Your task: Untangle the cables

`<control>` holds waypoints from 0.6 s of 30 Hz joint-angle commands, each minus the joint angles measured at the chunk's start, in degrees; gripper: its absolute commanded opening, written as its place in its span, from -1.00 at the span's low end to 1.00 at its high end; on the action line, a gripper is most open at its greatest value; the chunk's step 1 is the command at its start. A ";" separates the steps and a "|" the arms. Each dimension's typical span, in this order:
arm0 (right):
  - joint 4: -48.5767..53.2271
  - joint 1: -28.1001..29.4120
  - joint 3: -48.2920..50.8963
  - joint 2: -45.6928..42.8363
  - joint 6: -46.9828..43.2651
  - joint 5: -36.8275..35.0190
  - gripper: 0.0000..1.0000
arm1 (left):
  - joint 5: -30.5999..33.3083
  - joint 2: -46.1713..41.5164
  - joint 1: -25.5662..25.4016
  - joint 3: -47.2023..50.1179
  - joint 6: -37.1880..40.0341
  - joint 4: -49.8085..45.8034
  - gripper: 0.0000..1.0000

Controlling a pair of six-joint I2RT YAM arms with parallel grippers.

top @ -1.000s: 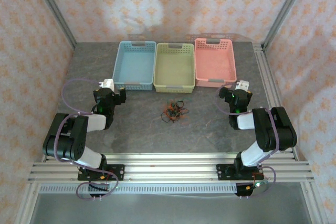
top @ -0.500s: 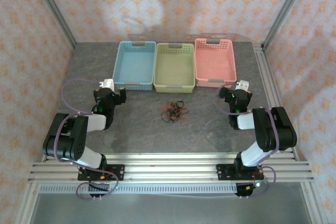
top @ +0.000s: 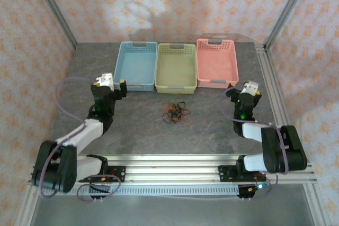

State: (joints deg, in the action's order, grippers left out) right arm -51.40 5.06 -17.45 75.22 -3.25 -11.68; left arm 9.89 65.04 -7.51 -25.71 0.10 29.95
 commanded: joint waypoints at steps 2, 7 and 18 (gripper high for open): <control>-3.90 2.41 3.87 -7.00 2.56 -6.37 0.99 | 1.19 -8.10 -0.17 -2.96 -9.07 -12.68 1.00; 13.61 2.41 1.21 -21.75 11.10 -1.63 0.99 | -5.07 -12.56 0.00 -7.14 -22.11 -23.39 0.99; 26.81 3.33 -9.75 -23.87 25.93 24.85 0.78 | -17.71 -14.89 -0.20 -13.79 -40.51 -41.51 1.00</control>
State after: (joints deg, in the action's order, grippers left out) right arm -31.62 7.51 -23.09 49.41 16.53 3.38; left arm 0.30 47.53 -7.46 -37.71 -34.59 -4.67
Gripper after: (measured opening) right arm 0.905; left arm 0.998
